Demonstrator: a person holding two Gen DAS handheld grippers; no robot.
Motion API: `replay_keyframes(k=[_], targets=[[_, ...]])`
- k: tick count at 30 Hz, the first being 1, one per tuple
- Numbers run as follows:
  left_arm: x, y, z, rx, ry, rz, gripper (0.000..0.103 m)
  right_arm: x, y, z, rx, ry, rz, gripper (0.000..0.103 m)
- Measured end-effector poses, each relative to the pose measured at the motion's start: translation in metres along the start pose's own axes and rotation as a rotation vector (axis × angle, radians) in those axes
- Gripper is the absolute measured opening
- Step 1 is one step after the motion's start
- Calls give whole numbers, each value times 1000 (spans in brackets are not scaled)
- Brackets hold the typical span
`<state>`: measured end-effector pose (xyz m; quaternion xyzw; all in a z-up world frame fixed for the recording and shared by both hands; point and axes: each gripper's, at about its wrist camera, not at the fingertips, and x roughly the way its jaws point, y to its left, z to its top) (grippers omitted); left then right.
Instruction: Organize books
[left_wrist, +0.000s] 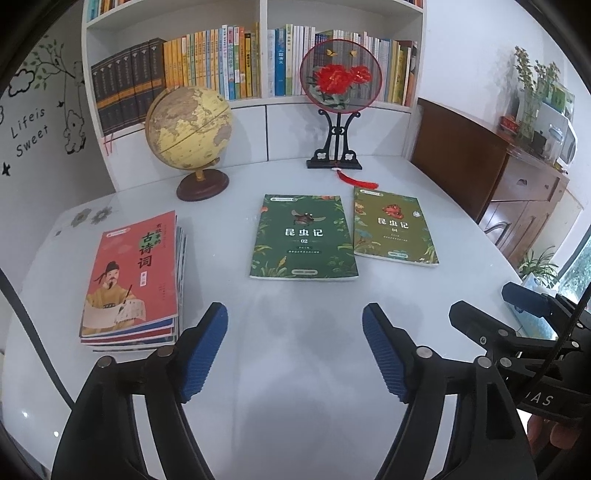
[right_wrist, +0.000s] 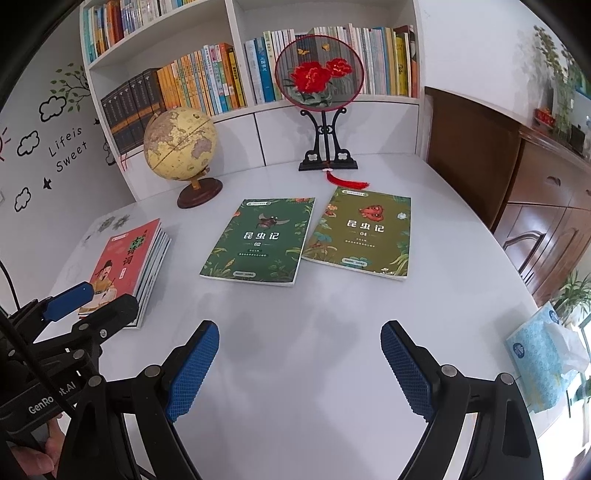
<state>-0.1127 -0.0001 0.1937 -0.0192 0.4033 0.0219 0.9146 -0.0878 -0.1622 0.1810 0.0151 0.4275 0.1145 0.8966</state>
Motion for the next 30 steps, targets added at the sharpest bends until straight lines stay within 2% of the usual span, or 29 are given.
replay_keyframes(k=[10,21,30], targets=[[1,11,-2,-38,14,31,78,1,4,-2,-12,9,9,88],[-2,14,-3,-29,7,38,78,0,12,-5,-31,9,30,88],[1,18,-7,-61,37,19,78,-3,16,-7,-31,5,38,88]])
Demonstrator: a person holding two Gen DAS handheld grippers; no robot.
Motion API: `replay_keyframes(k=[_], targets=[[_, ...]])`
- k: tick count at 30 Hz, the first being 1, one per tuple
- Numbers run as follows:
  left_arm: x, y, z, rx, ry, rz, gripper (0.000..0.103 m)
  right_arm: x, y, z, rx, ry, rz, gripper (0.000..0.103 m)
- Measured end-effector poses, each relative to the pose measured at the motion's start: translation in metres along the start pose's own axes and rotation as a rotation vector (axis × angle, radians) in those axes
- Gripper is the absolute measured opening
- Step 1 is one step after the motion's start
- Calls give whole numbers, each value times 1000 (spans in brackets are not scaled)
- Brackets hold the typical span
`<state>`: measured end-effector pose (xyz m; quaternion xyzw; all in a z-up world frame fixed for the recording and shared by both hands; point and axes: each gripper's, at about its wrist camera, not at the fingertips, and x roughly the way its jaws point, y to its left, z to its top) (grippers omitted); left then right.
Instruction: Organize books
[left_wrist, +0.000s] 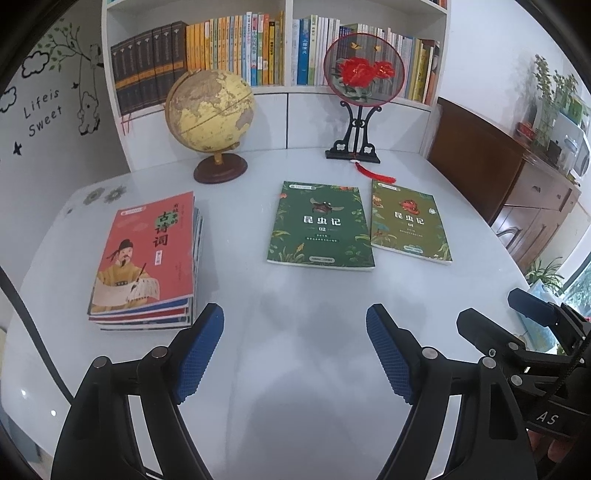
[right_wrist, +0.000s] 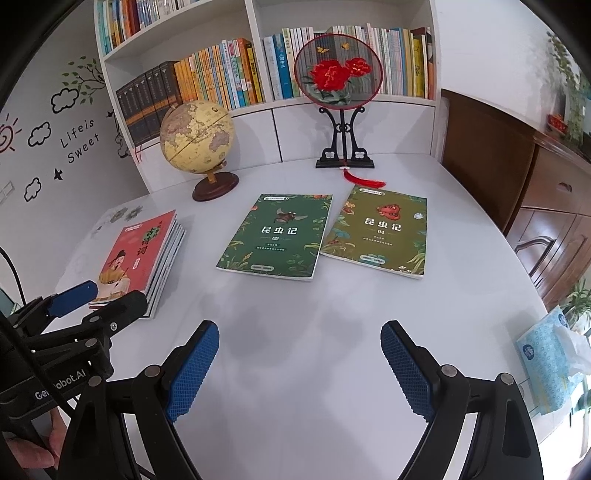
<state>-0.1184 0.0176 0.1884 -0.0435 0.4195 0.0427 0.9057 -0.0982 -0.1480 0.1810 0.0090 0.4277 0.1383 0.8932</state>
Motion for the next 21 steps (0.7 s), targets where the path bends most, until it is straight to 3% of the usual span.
replay_keyframes(k=[21], targets=[[3,-1,-2,-6,21,46,79,-4,7,-1,-28,-40,9,88]])
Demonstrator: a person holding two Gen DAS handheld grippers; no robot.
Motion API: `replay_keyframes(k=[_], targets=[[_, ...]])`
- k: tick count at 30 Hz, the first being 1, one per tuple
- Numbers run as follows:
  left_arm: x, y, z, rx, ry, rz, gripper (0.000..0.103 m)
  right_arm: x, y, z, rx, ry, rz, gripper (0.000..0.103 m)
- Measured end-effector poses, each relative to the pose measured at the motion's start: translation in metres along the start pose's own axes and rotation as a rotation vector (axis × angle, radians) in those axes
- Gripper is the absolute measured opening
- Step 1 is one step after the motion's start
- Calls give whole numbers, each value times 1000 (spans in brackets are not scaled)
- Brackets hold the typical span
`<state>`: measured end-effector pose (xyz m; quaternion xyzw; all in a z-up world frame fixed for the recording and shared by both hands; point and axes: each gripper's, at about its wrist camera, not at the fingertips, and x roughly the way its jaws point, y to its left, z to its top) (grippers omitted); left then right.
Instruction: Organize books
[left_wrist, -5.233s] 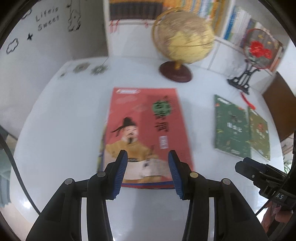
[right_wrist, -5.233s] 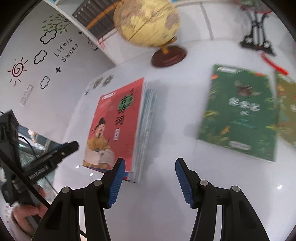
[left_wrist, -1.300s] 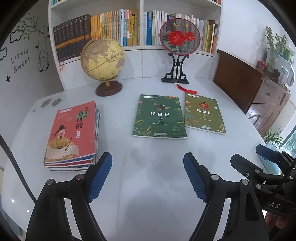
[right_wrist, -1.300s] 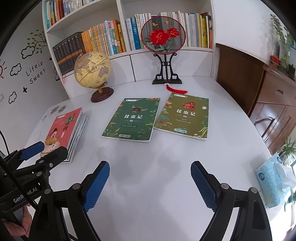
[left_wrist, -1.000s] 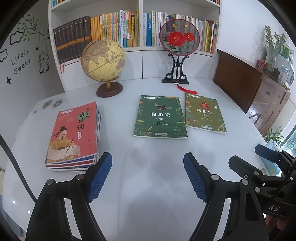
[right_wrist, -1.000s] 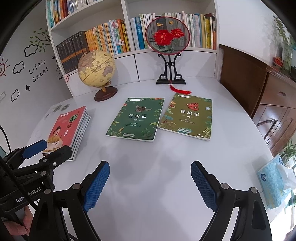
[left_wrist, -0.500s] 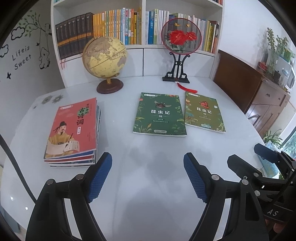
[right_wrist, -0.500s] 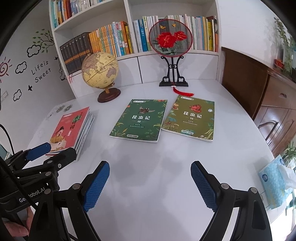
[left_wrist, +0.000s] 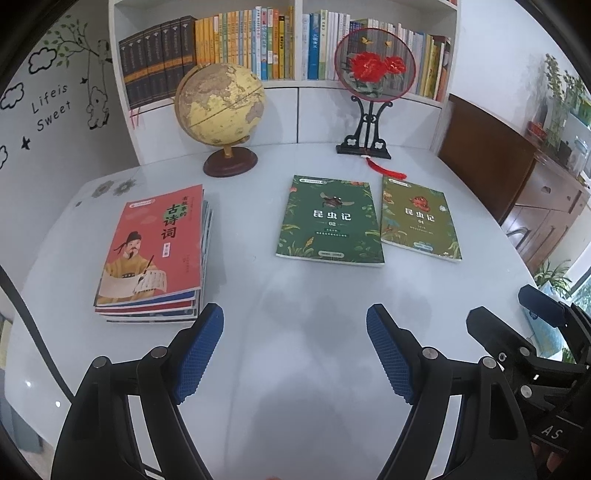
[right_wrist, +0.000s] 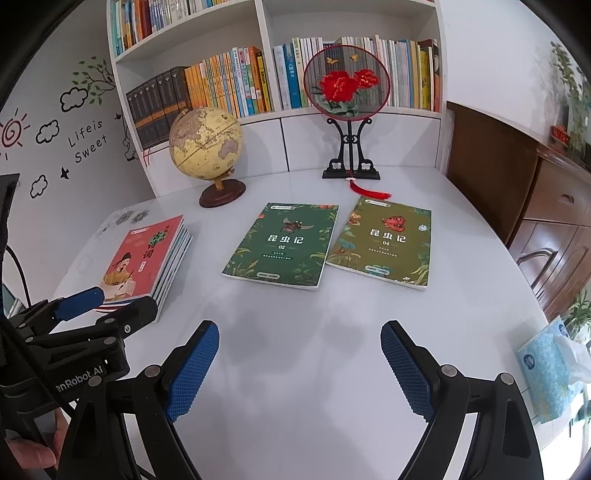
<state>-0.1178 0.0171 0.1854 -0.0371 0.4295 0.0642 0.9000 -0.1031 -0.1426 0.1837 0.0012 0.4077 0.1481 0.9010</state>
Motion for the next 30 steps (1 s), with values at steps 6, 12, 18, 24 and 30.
replay_keyframes(k=[6,12,18,24,30], targets=[[-1,-7,-1,46,-10,19,79,3,-3,0,10,10,8,88],[-1,-7,2,44,-22,25,91,5,-4,1,20,18,8,88],[2,-7,4,56,-18,33,91,8,-6,1,30,26,5,88],[6,-2,6,42,-12,26,92,10,-6,2,25,27,7,88],[11,-2,7,32,-1,15,92,15,-4,5,18,35,3,88]])
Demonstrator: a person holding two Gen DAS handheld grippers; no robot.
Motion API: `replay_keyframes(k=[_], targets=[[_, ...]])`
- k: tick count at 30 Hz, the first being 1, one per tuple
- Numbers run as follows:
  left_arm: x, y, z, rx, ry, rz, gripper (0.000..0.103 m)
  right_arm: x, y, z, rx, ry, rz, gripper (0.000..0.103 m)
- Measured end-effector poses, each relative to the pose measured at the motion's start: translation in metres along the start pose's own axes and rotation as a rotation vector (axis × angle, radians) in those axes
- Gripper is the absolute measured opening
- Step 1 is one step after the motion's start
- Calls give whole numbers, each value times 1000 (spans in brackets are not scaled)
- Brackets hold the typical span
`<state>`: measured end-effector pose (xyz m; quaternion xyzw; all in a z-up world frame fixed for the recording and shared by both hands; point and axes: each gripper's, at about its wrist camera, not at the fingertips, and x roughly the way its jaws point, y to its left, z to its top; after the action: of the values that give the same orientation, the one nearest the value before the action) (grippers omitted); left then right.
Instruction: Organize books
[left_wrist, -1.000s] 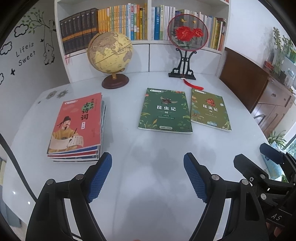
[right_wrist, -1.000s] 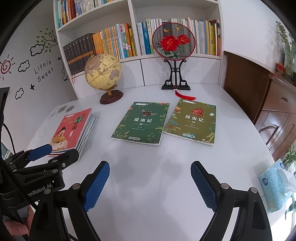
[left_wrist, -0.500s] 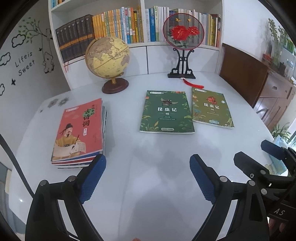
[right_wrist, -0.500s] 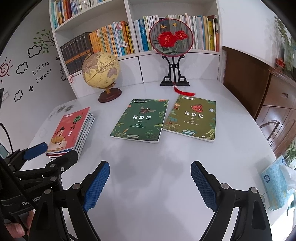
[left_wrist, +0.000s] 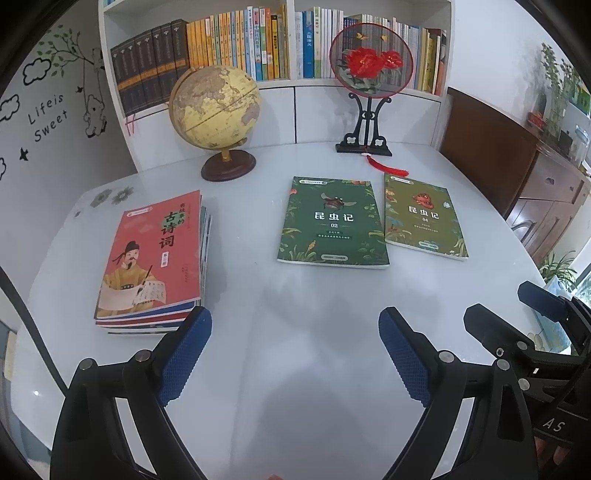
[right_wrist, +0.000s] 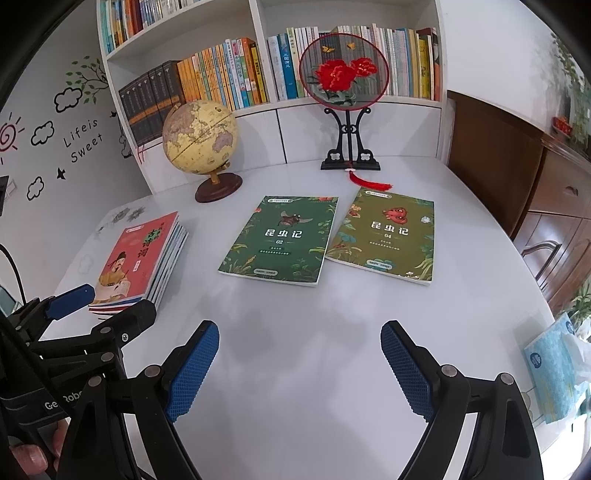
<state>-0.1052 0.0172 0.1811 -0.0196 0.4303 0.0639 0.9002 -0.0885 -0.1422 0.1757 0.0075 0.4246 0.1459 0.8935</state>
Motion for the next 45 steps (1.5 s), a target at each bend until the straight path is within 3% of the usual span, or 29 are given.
replay_keyframes(k=[16,45], targets=[[32,-10,7,-26,40,-101,91,14,-19,6,50,27,-48,88],[63,-12,22,-24,87,-120,92,43,-32,18,75,77,-71,88]])
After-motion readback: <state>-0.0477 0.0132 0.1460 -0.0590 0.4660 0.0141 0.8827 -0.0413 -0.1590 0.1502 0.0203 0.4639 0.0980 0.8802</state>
